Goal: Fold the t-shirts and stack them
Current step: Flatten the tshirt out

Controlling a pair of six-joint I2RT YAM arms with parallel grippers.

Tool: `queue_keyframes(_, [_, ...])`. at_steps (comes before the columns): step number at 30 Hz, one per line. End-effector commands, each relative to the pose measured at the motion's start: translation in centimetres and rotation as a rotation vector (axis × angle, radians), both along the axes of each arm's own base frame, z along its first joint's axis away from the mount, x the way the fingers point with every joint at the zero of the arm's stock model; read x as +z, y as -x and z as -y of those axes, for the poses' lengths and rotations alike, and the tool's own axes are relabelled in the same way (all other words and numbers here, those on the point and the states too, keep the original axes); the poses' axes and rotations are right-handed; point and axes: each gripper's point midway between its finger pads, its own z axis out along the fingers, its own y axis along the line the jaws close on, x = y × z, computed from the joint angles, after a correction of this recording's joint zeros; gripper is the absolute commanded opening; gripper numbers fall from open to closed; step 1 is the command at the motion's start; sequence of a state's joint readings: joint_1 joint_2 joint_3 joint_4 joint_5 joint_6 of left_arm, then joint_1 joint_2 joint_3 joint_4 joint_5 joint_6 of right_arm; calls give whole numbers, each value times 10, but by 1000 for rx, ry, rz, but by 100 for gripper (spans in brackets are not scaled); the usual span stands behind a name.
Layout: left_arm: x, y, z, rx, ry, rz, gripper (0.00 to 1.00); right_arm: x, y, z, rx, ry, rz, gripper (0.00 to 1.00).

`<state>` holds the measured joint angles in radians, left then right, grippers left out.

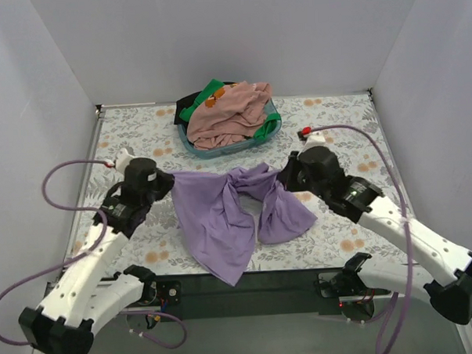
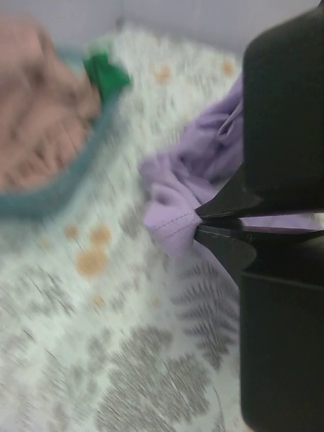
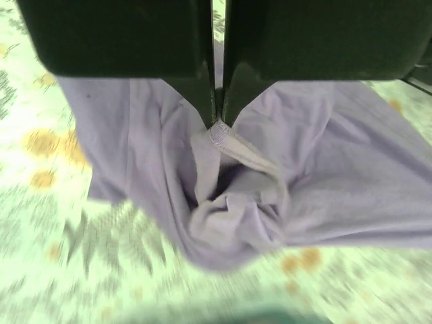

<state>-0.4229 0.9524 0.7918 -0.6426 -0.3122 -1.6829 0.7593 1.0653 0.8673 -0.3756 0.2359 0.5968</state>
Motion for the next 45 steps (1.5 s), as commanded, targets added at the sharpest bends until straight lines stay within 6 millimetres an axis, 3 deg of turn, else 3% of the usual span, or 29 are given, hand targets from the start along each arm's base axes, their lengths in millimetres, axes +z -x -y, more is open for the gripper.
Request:
queue_keyframes(1, [112, 0, -16, 37, 37, 287, 0, 99, -4, 25, -43, -49, 228, 1])
queue_keyframes(2, [152, 0, -15, 26, 70, 374, 0, 143, 2, 31, -34, -103, 317, 1])
queue_keyframes(4, [217, 12, -9, -47, 124, 516, 0, 181, 13, 36, 6, -147, 393, 1])
queue_keyframes(5, [240, 17, -6, -77, 142, 566, 0, 223, 24, 43, 20, -209, 474, 1])
queue_keyframes(7, [275, 27, -5, -122, 148, 646, 0, 261, 40, 49, 60, -252, 539, 1])
queue_keyframes(8, [310, 40, -4, -155, 178, 721, 0, 277, 45, 51, 82, -259, 571, 1])
queue_keyframes(9, [325, 47, -4, -174, 187, 755, 0, 318, 59, 60, 95, -317, 643, 1])
queue_keyframes(11, [356, 65, 0, -239, 205, 829, 0, 346, 77, 58, 172, -359, 680, 1])
queue_keyframes(12, [386, 83, -4, -259, 225, 906, 0, 382, 96, 68, 201, -412, 756, 1])
queue_keyframes(16, [444, 123, -16, -296, 243, 1059, 0, 439, 139, 75, 334, -513, 876, 1])
queue_keyframes(19, [468, 145, -25, -294, 251, 1118, 0, 452, 147, 81, 337, -537, 907, 1])
queue_keyframes(21, [470, 150, -31, -277, 255, 1123, 0, 451, 148, 89, 307, -531, 919, 1])
queue_keyframes(24, [447, 132, -38, -195, 237, 1055, 0, 426, 119, 112, 96, -464, 885, 1])
queue_keyframes(25, [434, 118, -45, -128, 214, 1010, 0, 416, 101, 130, -46, -421, 868, 1])
queue_keyframes(27, [387, 78, -44, -49, 149, 864, 0, 380, 74, 143, -189, -302, 815, 1])
queue_keyframes(28, [362, 62, -45, -3, 131, 783, 0, 360, 56, 163, -345, -218, 780, 1])
queue_keyframes(29, [312, 28, -46, 74, 55, 649, 0, 321, 35, 160, -403, -115, 711, 1])
queue_keyframes(31, [258, 2, -45, 144, 8, 507, 0, 270, 10, 170, -545, 60, 627, 1])
queue_keyframes(32, [210, -20, -43, 177, -66, 382, 0, 242, -4, 163, -560, 143, 578, 1])
queue_keyframes(33, [182, -28, -42, 188, -95, 313, 0, 190, -16, 156, -560, 256, 498, 1])
queue_keyframes(34, [160, -37, -40, 193, -123, 261, 0, 165, -22, 156, -576, 306, 452, 1])
queue_keyframes(35, [139, -45, -48, 225, -154, 210, 14, 128, -30, 153, -566, 381, 373, 1])
queue_keyframes(36, [95, -53, -46, 206, -178, 87, 23, 85, -34, 171, -642, 415, 273, 1])
queue_keyframes(38, [61, -62, -67, 237, -165, -25, 55, 30, -38, 181, -646, 428, 109, 1])
queue_keyframes(39, [39, -66, -67, 225, -155, -97, 65, 13, -39, 204, -718, 431, 41, 7])
queue_keyframes(40, [30, -63, -75, 246, -162, -142, 69, -4, -37, 202, -687, 407, -26, 29])
queue_keyframes(41, [26, -63, -80, 268, -162, -165, 70, -9, -39, 206, -690, 406, -51, 42])
queue_keyframes(42, [27, -63, -80, 273, -156, -172, 73, -9, -40, 208, -690, 401, -57, 65])
queue_keyframes(45, [29, -57, -67, 206, -103, -150, 73, 8, -46, 195, -595, 372, -22, 83])
